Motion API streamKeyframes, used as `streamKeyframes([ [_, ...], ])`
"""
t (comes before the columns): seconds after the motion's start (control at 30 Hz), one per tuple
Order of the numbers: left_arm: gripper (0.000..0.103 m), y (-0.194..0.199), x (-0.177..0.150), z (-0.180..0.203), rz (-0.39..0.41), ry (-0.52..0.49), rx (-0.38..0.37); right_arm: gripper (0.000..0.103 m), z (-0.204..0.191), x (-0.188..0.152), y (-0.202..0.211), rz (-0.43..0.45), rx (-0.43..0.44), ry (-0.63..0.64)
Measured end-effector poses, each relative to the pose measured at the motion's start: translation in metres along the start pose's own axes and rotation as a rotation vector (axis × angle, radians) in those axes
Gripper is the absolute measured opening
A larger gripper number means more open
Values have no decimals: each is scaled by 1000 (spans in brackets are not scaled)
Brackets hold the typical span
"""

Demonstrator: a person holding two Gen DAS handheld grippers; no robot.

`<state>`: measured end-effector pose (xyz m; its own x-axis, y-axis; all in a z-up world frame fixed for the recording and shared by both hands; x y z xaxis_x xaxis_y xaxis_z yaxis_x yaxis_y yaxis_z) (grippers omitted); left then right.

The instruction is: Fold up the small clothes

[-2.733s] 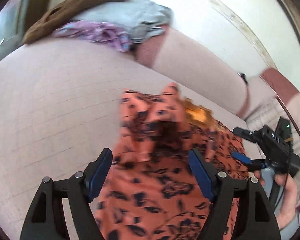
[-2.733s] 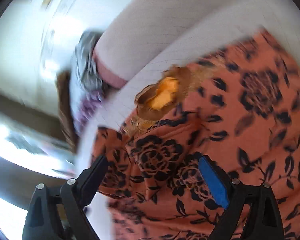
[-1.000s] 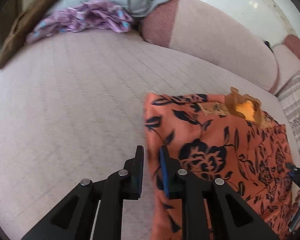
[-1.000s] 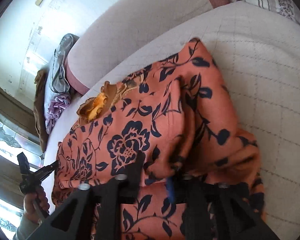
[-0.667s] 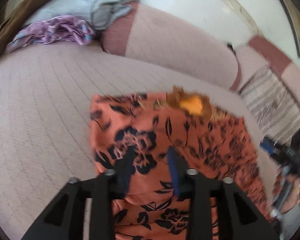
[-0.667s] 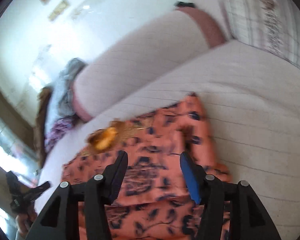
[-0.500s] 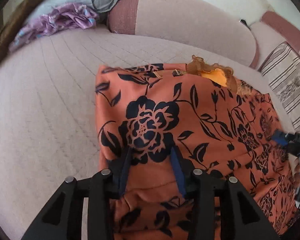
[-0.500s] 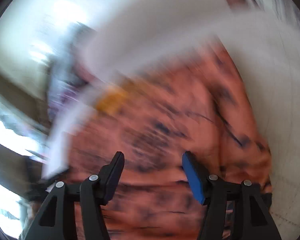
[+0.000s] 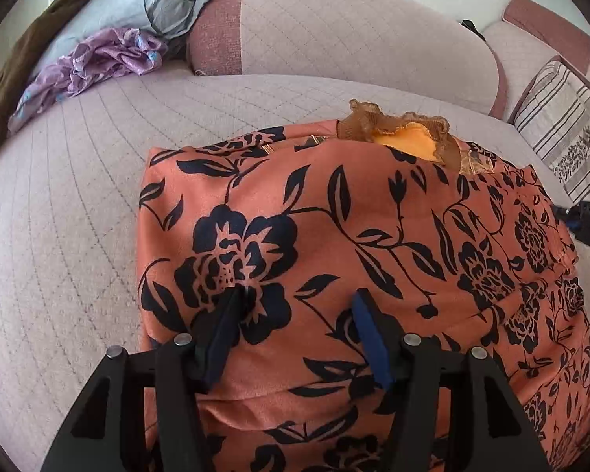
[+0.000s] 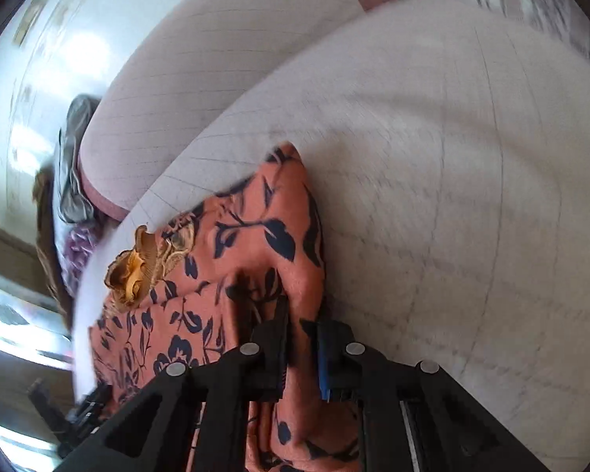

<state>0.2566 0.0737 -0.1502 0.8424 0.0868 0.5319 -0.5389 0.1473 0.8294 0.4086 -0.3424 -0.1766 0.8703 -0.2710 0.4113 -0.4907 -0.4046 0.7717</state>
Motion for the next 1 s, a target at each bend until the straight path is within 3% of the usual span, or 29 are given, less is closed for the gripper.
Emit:
streamKeyframes([
  [0.1, 61, -2, 0, -4, 1, 21, -9, 18, 5, 4, 11, 87, -62, -54],
  [0.13, 61, -3, 0, -2, 3, 15, -5, 23, 10, 1, 8, 69, -40, -92],
  [0.2, 61, -3, 0, -1, 6, 2, -4, 23, 15, -12, 12, 55, 24, -137],
  [0.27, 61, 0, 1, -1, 10, 3, -8, 24, 10, -20, 24, 85, 44, -80],
  [0.3, 62, 0, 1, 0, 15, 3, -5, 29, 8, -27, 24, 59, 63, -58],
  [0.37, 62, 1, 1, 1, 21, -7, 9, 22, 10, -37, 10, -45, 31, 0],
  [0.47, 62, 7, 5, 1, -9, 0, 23, 18, 31, -35, 22, -5, 70, -117],
  [0.57, 62, 30, 1, -5, 5, 14, 47, 44, 33, -43, 50, 43, 13, -142],
  [0.6, 63, 42, -5, -11, 13, 28, 30, 74, 35, -50, 55, 23, 25, -146],
  [0.77, 69, 97, -68, -55, -24, 209, -69, 76, 38, -104, 92, -23, 60, -59],
  [0.9, 69, 127, -133, -76, -75, 316, -121, 76, 59, -156, 129, -97, 201, -121],
  [1.0, 70, 143, -174, -75, -91, 318, -148, 76, 68, -185, 147, -172, 279, -151],
])
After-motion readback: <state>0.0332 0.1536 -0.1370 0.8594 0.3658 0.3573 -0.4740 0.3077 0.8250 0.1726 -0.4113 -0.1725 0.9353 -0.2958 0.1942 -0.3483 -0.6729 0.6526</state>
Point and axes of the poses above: each gripper's, at about its wrist camera, not at the fingertips, and y roughly against the way its jaws point, z to its right, x to its top, the point moved 1 cm from there along -y, roughly the way its jaws point, and after that the axes turned 7 degrees about y, right-handed, at the moved point
